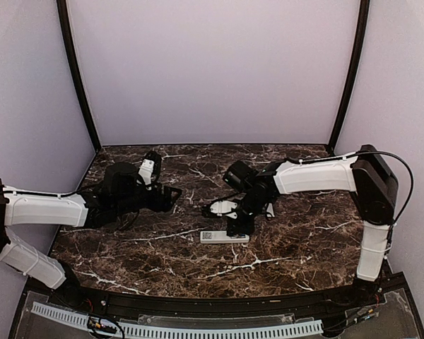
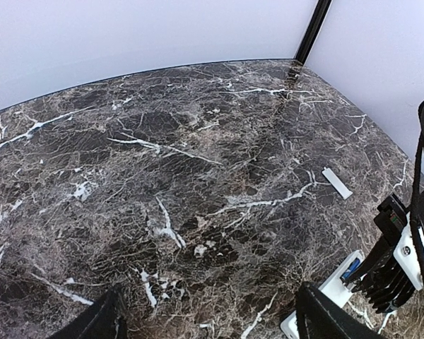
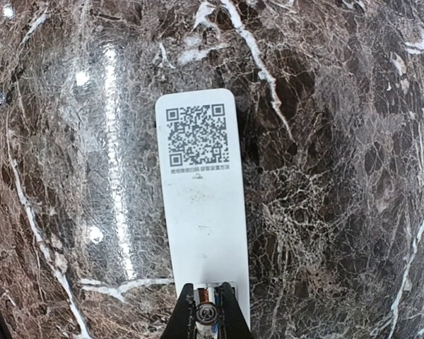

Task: Load the batteries into the remote control
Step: Place the battery in the battery compartment.

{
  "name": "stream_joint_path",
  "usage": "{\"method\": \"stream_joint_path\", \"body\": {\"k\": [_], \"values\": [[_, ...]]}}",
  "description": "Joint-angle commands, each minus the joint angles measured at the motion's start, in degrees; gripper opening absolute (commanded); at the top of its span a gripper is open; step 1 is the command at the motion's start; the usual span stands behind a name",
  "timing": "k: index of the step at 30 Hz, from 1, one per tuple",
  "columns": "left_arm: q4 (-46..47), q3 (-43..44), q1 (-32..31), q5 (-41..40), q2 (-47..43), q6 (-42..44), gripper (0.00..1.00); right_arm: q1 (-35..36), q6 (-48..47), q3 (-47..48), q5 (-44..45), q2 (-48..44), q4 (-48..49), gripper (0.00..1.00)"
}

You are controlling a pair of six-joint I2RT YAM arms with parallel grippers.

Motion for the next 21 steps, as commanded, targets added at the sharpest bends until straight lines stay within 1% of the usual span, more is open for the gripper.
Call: {"method": "stream_joint_path", "body": {"k": [1,9,10,14,16,18,21], "values": [[-1.79,0.78,0.28,-0.73,-1.23,1.12,0.81,0.35,-0.89,-1.56,-0.69,0.64,-0.39,0.0],[-2.15,1.05,0.28,-0.93,-1.27,1.67,0.81,0.0,-1.49,-2.56,1.82,0.97,-0.08,0.0],[-2.28,1.05,0.28,-0.95,-1.35,1.83,0.81,0.02,-1.5,-2.42,2.31,0.95,-0.15,0.01],[-2.42,0.96,0.28,-0.66,-1.45,2.7,0.81,0.0,-1.29,-1.13,1.93,0.87,-1.33,0.17],[-2.76,1.07,0.23,0.3,-1.07,4.31,0.82,0.08,-0.75,0.25,1.09,1.13,-2.46,0.23],[-3.74,1.59,0.2,0.97,-0.61,5.81,0.83,0.17,-0.57,1.39,0.63,1.15,-3.13,0.27],[-5.05,1.9,0.07,2.07,-0.52,8.34,0.84,0.17,-0.57,1.99,0.14,0.82,-3.56,0.32]]}}
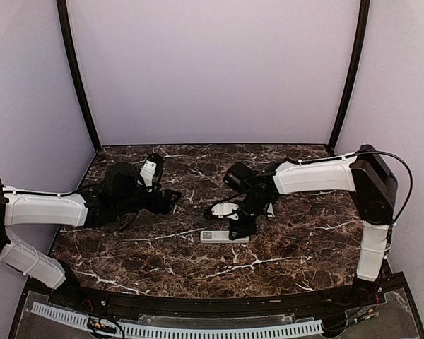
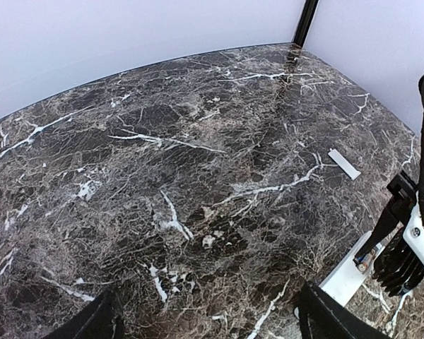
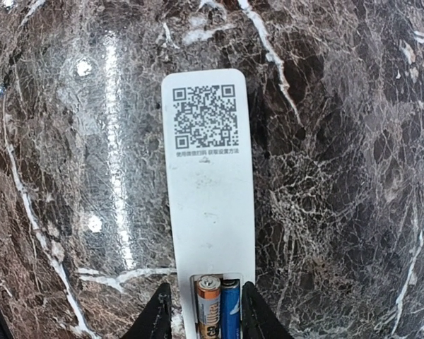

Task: Load the batteries into the remote control
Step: Place the battery in the battery compartment, then hold the remote control without the battery cover at the center of the board.

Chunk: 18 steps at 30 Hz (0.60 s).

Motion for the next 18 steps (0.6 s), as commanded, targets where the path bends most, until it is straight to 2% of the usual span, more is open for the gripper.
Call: {"method": "stream_joint_path", "body": {"k": [1,5,8,12,13,15,17,18], "values": [[-3.4,1.74,-0.12,2.75,-0.7,5.17,0.85,0.17,0.3,2.43,-1.19,0.28,-2.12,0.33],[-5.71,2.37,-1.21,7.48,-1.11,12.29,0.87,0.17,0.91,4.01,-3.44,-1.29,-2.96,0.36],[-11.09,3.38,-2.12,14.24,0.57,22.0,0.87,-0.62,3.66,5.42,-5.37,-4.19,-1.88,0.36],[-23.86,8.93,-4.01,24.2,6.24,35.03,0.88,-8.61,21.61,8.1,-4.83,-8.3,3.37,0.35],[-26.17,10.2,-4.02,25.79,7.43,36.71,0.88,-10.54,26.61,7.65,-4.58,-10.0,5.42,0.41],[-32.01,13.74,-4.06,29.21,12.86,41.75,0.89,-12.67,35.23,4.22,0.64,-14.61,10.28,0.63],[-32.89,16.84,-4.03,29.48,17.14,43.42,0.89,-12.95,39.62,0.86,4.72,-18.96,14.06,0.76],[-32.97,18.83,-4.03,28.58,18.46,43.63,0.89,-12.94,40.72,-0.95,5.45,-20.58,15.22,0.96]]}}
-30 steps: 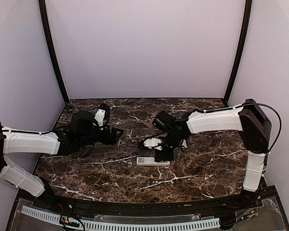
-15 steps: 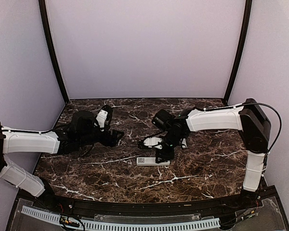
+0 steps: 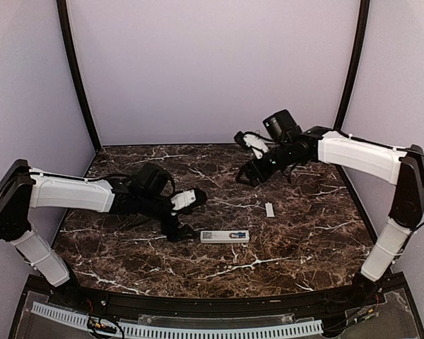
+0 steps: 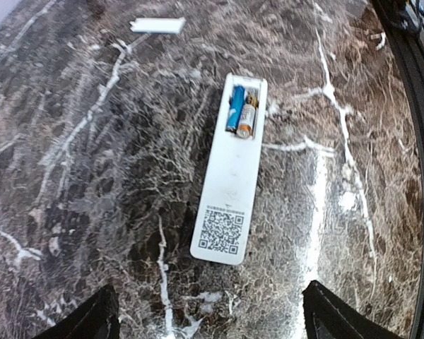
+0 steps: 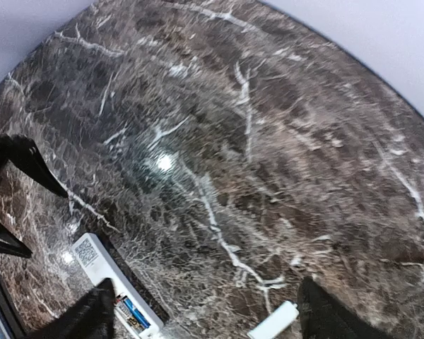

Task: Load the batteries into the remote control
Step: Hold the remote control without the battery cover at the center of the board.

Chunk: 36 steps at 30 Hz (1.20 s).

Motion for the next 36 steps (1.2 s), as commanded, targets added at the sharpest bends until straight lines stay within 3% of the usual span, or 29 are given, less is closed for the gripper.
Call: {"method": "stream_joint_path", "body": {"k": [1,6,10,13,15,20,23,28,36], "values": [[-10.27,6.14,0.15,4.85,8.44,9.84,0.89,-0.63,15.64,-6.02,6.89,-9.45,9.2,0.98],[-9.8,11.05,-0.17,2.87,14.64,10.87,0.9,-1.46,16.82,-7.74,12.87,-13.38,9.95,0.99],[-10.81,12.36,-1.28,1.75,16.85,11.73,0.89,-4.39,19.16,-12.65,6.04,-18.61,18.61,0.99],[-10.62,12.51,-3.33,-1.16,18.62,11.89,0.83,-5.64,23.63,-20.15,6.19,-24.36,29.39,0.99],[-10.95,12.82,-4.07,-2.15,19.48,11.59,0.76,-6.91,24.7,-22.96,1.79,-26.68,32.22,0.99],[-11.59,12.02,-4.39,2.3,19.8,9.22,0.59,-7.64,28.87,-16.79,1.55,-21.55,12.79,0.9],[-11.67,11.35,-4.6,3.2,19.87,6.55,0.48,-7.49,32.0,-16.98,2.96,-18.58,4.84,0.94],[-11.16,10.65,-5.36,1.59,19.92,0.94,0.39,-5.29,37.07,-22.18,-0.76,-15.64,6.22,0.99],[-9.36,9.72,-6.11,0.03,20.21,-1.5,0.33,2.15,31.42,-18.14,-6.6,-1.41,6.07,0.99]]}}
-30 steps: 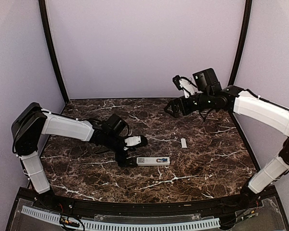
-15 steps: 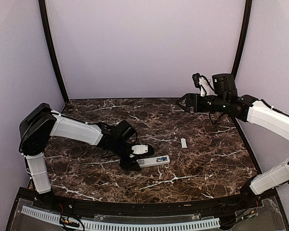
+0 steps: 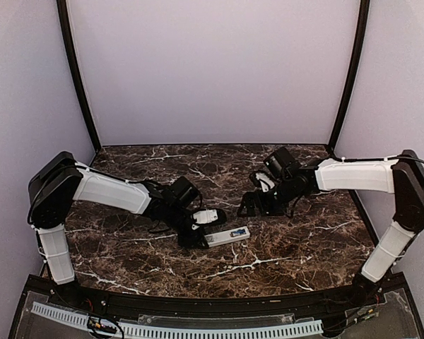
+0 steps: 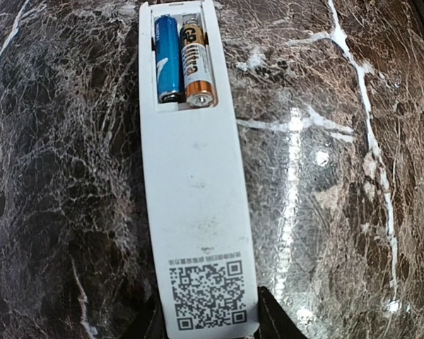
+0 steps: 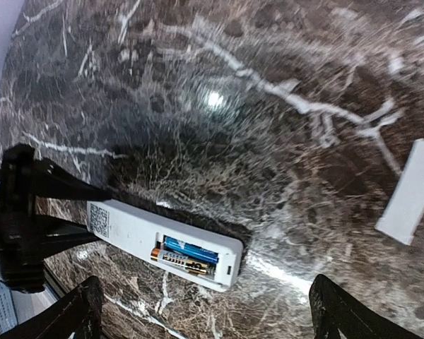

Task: Load the batteries into the remote control
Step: Hold the remote control without the battery cover at the center of the board, then load the battery into the battery compartment.

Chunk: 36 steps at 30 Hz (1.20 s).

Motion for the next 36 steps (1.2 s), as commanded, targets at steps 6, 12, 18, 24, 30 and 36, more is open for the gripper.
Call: {"method": "stream_joint_path", "body": {"k": [6,12,18,24,30,36], "values": [[-1.46,-2.28,-1.02,-0.66,1.04,-2.6,0.28,5.05,-2.41,3.8,-3.33,10.64,-1.56,0.94],[-1.74,-1.88,-1.02,-0.72,1.36,-2.9,0.28,7.27,-1.25,5.29,-0.84,13.23,-1.94,0.91],[-2.41,-1.34,-1.02,-1.04,2.01,-3.06,0.28,8.08,0.1,5.85,2.57,14.19,-2.59,0.84],[-3.39,-0.6,-1.02,-1.24,2.59,-3.28,0.28,8.86,1.04,5.45,3.26,14.97,-1.94,0.76],[-3.69,-0.35,-1.02,-1.36,2.8,-3.39,0.28,9.07,1.11,5.64,5.85,16.09,-2.61,0.67],[-3.89,-0.21,-1.02,-1.65,2.9,-3.22,0.28,9.07,1.72,5.2,9.98,16.35,-4.99,0.56]]}}
